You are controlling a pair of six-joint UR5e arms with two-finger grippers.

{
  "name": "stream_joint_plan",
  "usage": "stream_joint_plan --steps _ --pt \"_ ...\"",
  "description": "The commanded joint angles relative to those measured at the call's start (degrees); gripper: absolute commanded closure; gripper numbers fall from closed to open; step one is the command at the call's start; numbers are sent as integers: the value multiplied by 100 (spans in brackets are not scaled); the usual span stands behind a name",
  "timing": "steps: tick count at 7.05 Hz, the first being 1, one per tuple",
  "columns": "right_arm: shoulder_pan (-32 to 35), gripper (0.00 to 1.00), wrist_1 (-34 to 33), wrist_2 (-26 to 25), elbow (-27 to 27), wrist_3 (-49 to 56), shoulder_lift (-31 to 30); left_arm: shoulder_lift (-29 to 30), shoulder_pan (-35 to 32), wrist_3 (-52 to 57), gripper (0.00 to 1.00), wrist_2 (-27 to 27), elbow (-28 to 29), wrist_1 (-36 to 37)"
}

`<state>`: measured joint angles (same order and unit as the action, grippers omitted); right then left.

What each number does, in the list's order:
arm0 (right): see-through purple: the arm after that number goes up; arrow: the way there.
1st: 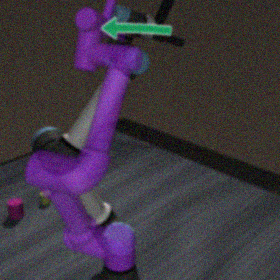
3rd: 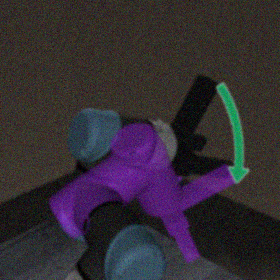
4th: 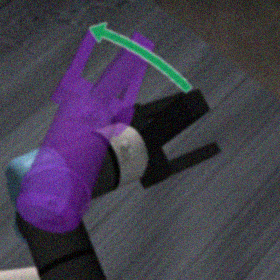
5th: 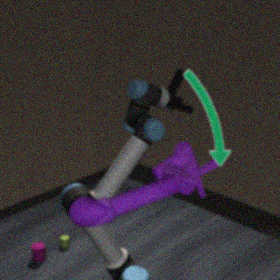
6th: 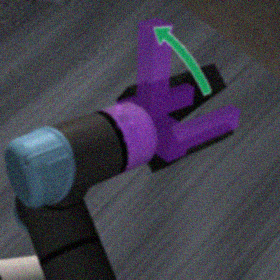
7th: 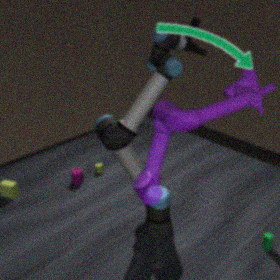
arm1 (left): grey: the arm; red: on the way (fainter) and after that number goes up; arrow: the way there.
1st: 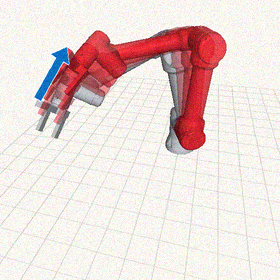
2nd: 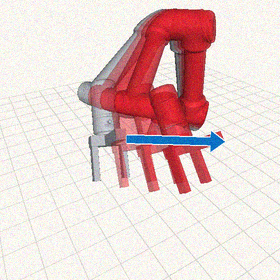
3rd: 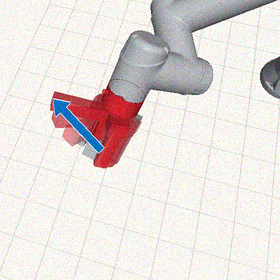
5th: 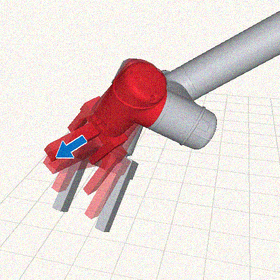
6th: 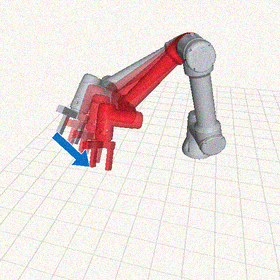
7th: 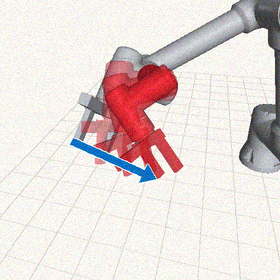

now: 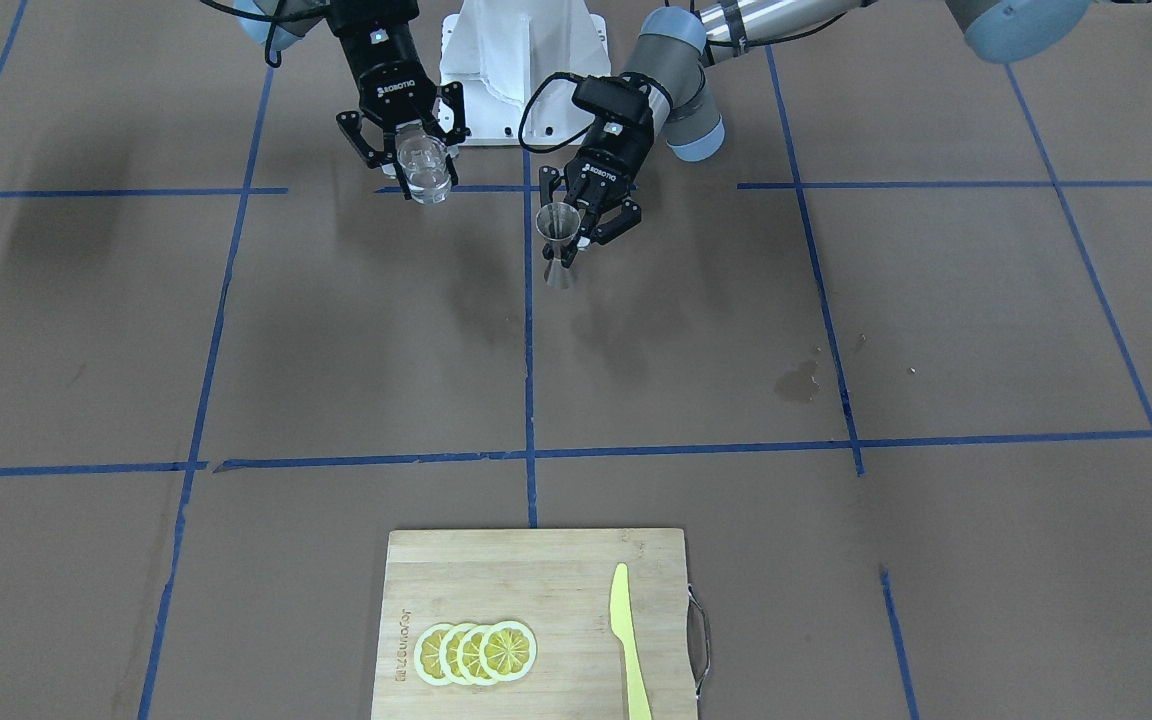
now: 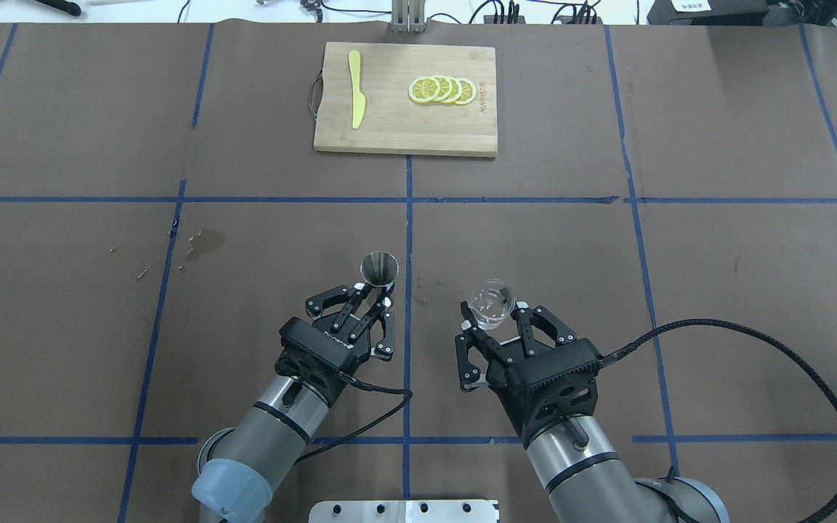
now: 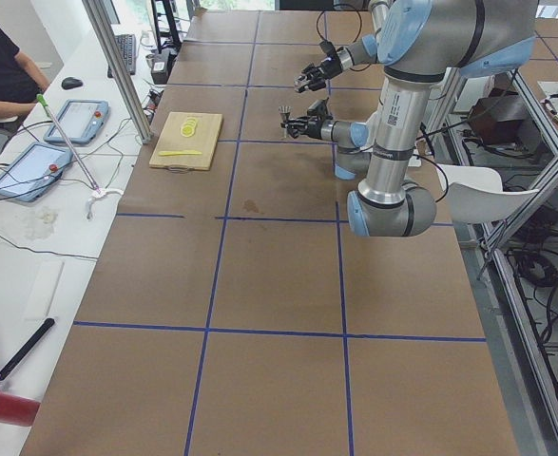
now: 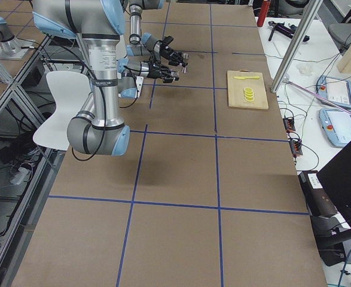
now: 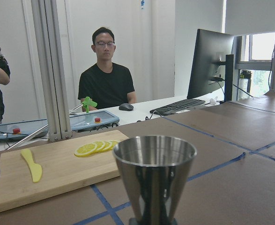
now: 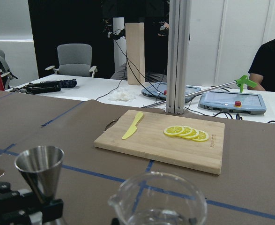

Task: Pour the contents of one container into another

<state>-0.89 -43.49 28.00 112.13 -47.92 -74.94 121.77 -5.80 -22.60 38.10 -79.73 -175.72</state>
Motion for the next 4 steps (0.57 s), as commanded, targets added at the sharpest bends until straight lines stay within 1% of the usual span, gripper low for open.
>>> stream_joint_plan --steps 1,2,4 --pt "27 100 -856 -23 656 64 128 320 0 1 100 48 264 98" --pt "53 100 -985 -14 730 64 155 321 0 1 100 74 265 99" --pt "159 100 -995 -5 740 55 155 330 0 1 100 75 274 99"
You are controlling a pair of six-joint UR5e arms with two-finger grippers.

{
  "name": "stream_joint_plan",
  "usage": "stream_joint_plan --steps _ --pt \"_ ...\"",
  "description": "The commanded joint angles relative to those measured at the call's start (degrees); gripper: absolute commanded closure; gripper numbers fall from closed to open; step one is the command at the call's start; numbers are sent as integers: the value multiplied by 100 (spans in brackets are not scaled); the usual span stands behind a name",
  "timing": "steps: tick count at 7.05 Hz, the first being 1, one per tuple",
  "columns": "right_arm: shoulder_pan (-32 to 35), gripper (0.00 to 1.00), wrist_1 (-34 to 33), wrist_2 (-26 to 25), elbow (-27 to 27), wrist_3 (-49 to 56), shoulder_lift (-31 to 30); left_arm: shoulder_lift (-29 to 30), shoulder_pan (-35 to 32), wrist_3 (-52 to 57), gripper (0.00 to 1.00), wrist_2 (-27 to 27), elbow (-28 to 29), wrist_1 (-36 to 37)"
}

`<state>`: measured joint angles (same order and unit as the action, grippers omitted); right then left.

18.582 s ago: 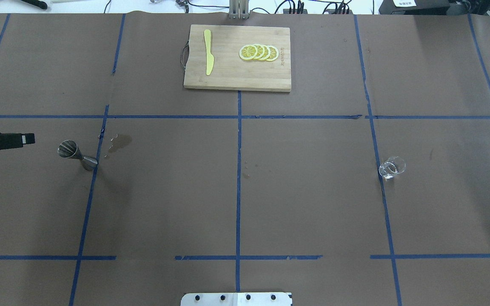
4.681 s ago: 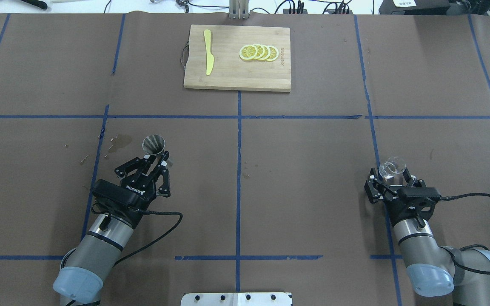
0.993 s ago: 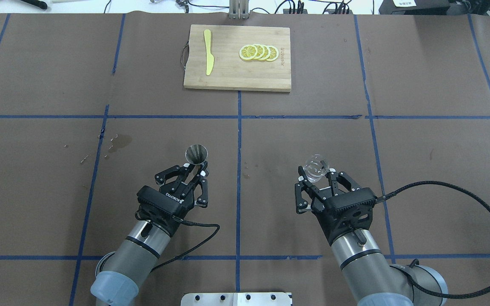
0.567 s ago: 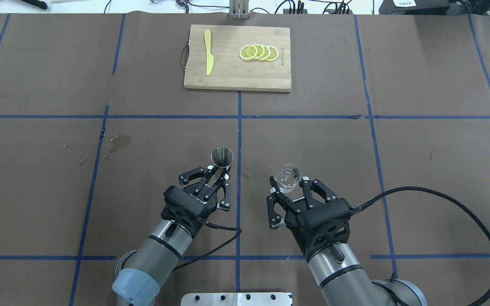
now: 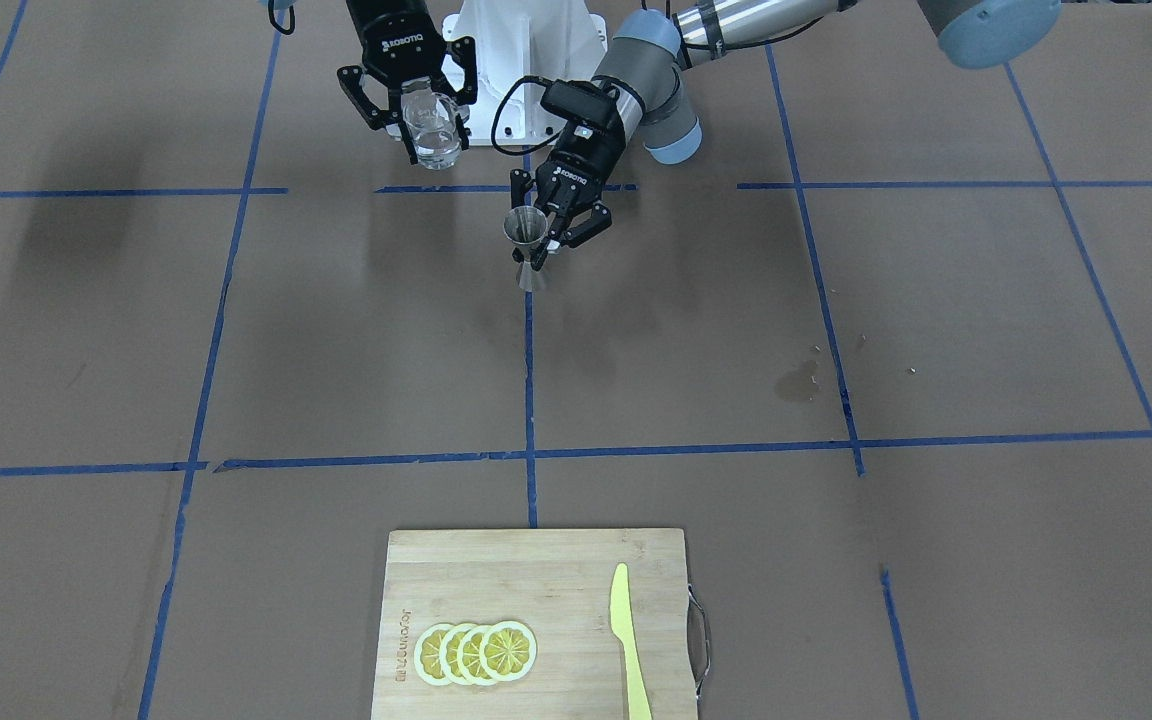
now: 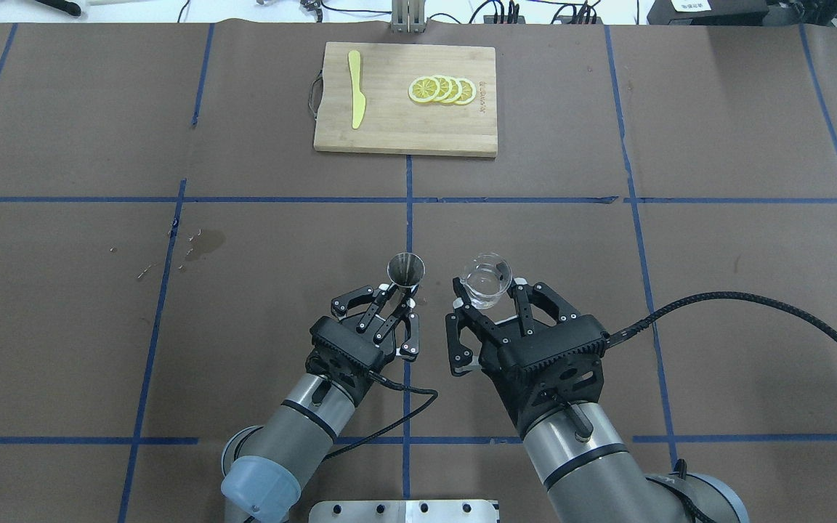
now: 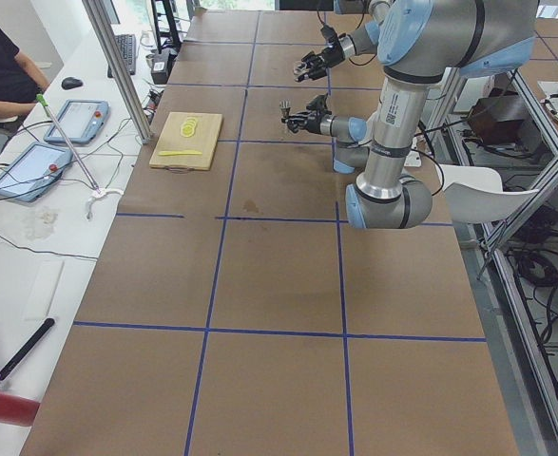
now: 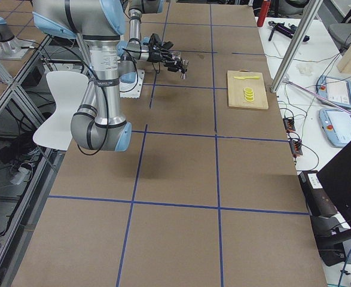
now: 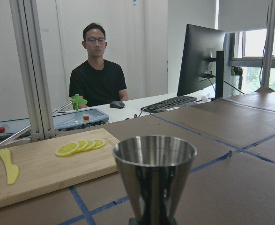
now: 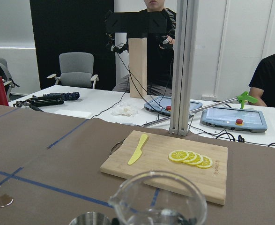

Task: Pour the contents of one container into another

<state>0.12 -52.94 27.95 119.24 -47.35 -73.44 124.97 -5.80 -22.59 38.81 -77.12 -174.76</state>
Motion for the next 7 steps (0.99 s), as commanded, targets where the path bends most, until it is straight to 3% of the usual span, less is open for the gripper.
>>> stream_joint_plan --steps 1,4,7 --pt "136 100 -67 26 20 -2 5 9 0 0 100 4 12 3" --pt "452 100 -1240 306 12 -2 373 88 0 0 100 135 39 21" --pt "515 100 -1646 439 20 -2 392 264 0 0 100 145 250 99"
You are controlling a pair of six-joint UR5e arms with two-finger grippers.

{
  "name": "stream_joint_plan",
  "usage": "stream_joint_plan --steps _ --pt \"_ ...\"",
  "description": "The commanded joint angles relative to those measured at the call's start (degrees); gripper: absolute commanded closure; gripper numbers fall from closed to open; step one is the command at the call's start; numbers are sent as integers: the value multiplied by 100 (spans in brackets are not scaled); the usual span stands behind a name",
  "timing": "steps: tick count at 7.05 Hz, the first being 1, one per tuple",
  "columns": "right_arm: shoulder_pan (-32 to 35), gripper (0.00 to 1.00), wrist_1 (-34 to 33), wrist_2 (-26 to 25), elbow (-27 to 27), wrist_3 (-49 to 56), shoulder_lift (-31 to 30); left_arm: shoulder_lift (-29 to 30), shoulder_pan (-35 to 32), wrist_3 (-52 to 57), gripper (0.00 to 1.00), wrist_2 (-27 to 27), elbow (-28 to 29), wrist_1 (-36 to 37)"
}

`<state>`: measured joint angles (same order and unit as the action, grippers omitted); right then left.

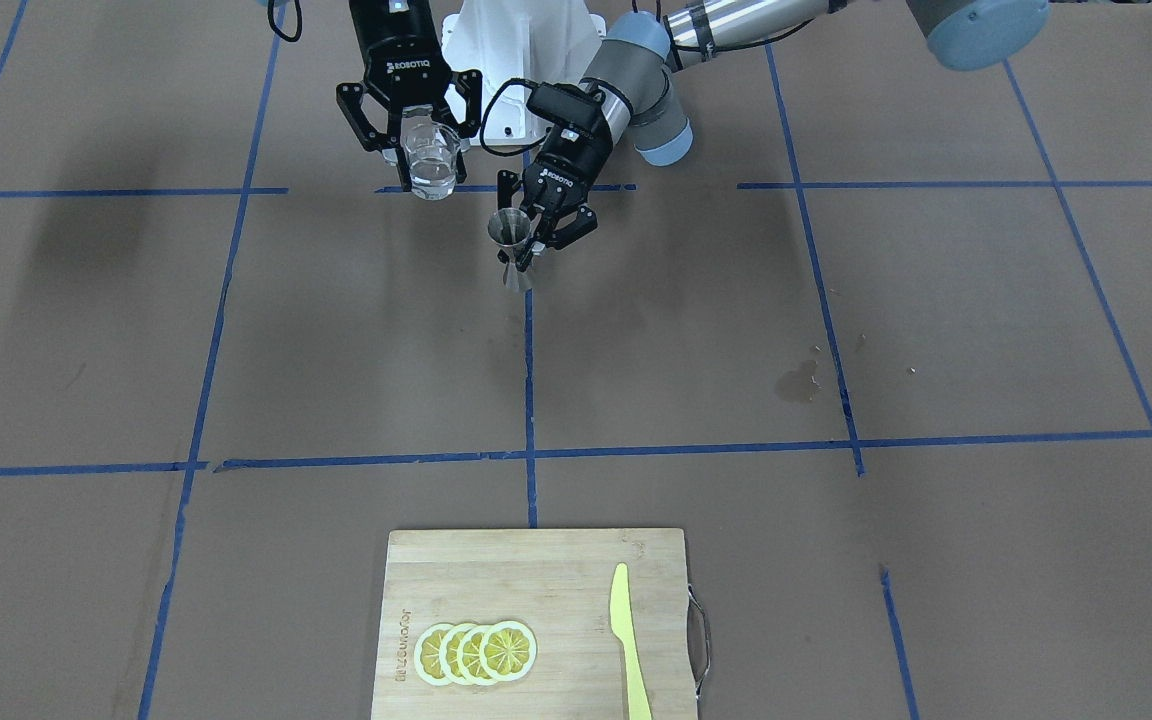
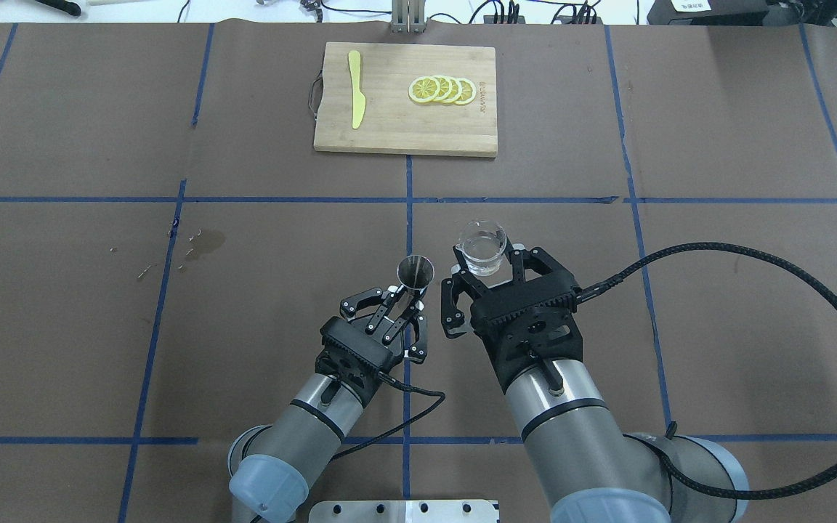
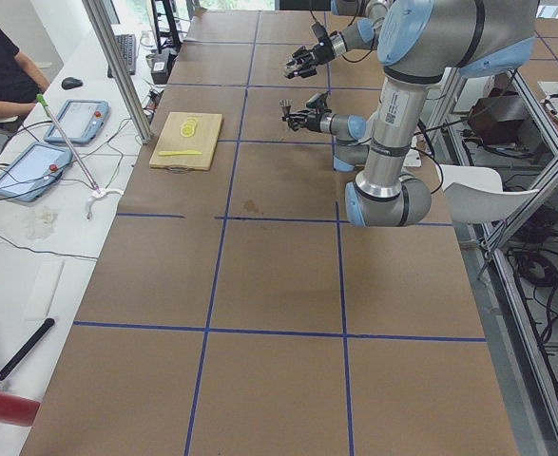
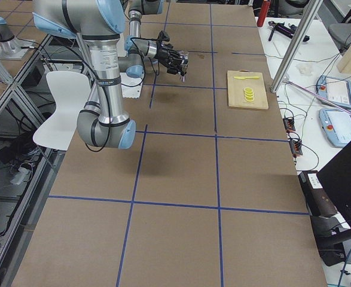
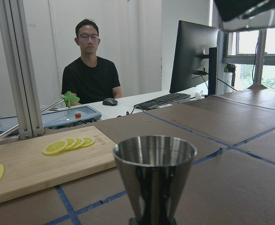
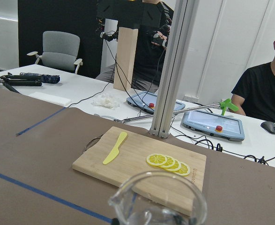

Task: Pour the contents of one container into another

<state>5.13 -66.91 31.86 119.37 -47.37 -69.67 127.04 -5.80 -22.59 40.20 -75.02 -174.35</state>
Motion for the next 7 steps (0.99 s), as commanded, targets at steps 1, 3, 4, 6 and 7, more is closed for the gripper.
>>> stream_joint_plan --steps 1,3,4,6,7 --pt "23 100 -687 57 -1 0 311 127 0 0 100 14 40 215" --pt "23 100 -990 66 -27 9 393 145 0 0 100 14 40 226" --pt "23 100 -1312 110 -27 9 428 163 0 0 100 14 40 226" --pt "32 100 -1824 215 -19 18 586 172 0 0 100 5 40 235" --pt "32 100 -1938 216 -19 61 595 180 0 0 100 5 48 235"
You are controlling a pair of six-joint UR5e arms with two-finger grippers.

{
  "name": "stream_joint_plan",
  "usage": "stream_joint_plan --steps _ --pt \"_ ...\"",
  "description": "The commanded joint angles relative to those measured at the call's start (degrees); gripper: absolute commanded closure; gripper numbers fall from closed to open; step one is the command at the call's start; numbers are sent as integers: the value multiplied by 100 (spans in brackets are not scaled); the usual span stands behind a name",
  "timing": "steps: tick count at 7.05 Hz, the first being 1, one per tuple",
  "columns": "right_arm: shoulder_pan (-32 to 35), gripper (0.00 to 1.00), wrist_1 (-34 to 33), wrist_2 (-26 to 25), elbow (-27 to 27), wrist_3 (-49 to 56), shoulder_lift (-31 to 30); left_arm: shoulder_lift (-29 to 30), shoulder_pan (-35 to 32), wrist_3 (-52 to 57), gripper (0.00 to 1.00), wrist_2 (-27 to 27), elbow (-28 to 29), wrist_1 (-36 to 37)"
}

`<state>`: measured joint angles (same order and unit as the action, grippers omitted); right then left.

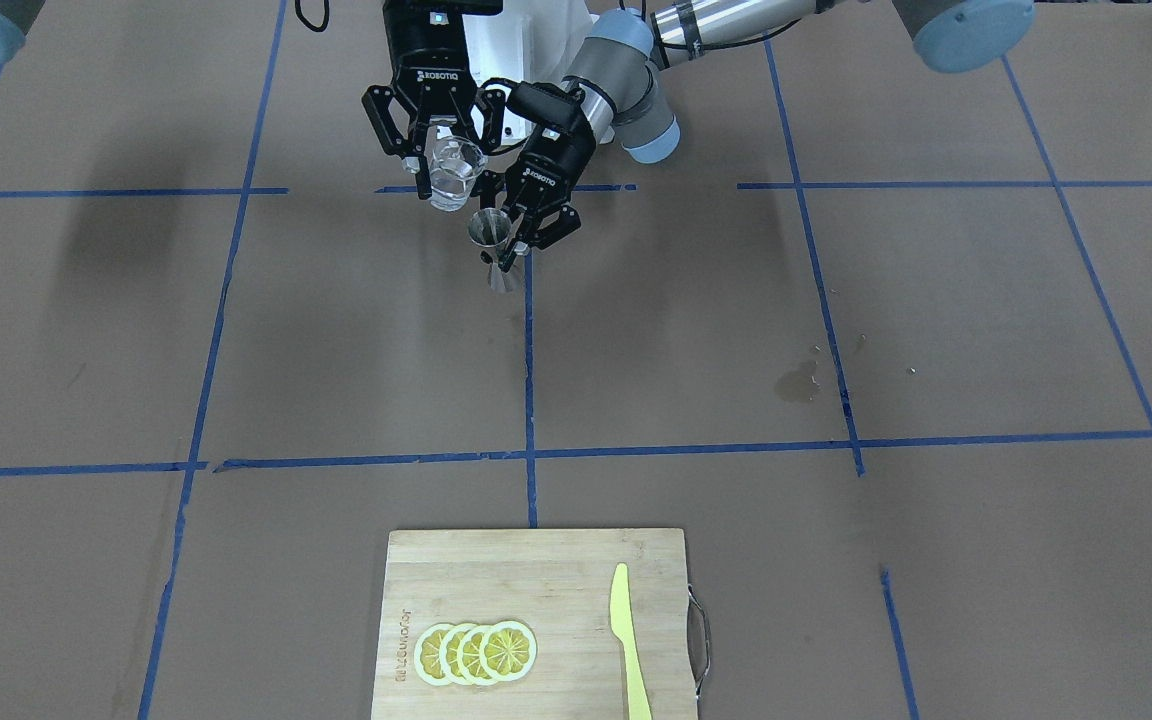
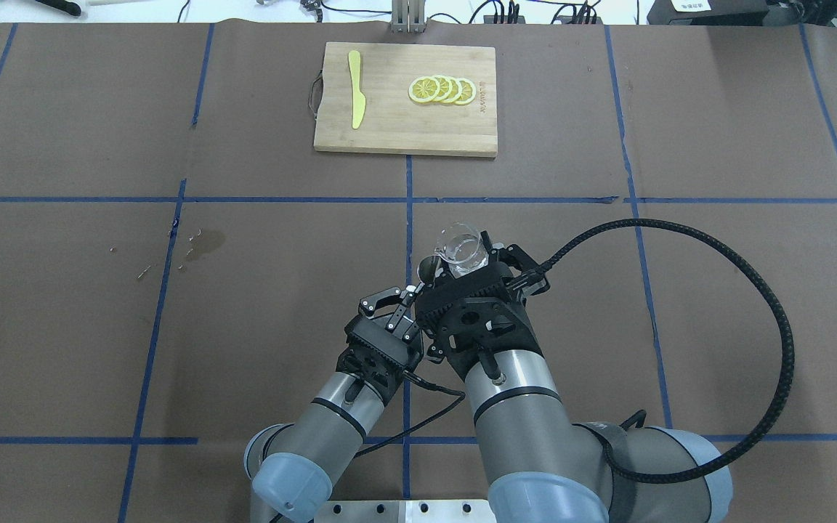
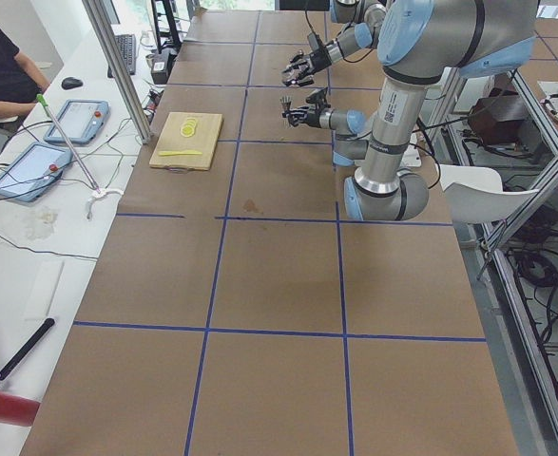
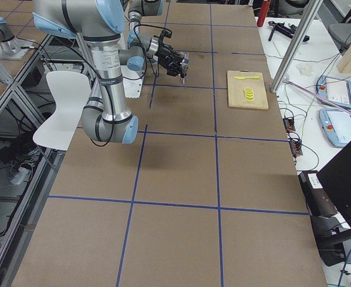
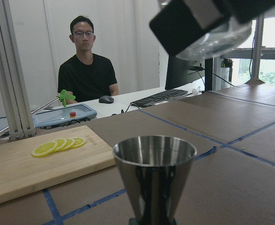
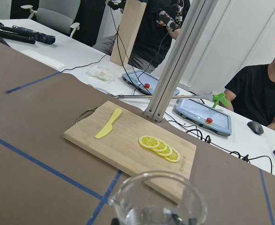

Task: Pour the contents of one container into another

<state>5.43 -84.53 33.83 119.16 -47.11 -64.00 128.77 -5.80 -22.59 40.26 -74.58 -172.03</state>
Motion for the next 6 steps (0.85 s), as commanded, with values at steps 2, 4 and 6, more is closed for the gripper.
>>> stream_joint_plan --steps 2,4,6 --pt "10 100 -239 18 1 429 63 26 0 0 100 -1 5 73" --pt "10 100 -371 18 10 808 63 34 0 0 100 -1 5 82" --pt "10 100 -459 18 19 1212 72 34 0 0 100 -1 5 82"
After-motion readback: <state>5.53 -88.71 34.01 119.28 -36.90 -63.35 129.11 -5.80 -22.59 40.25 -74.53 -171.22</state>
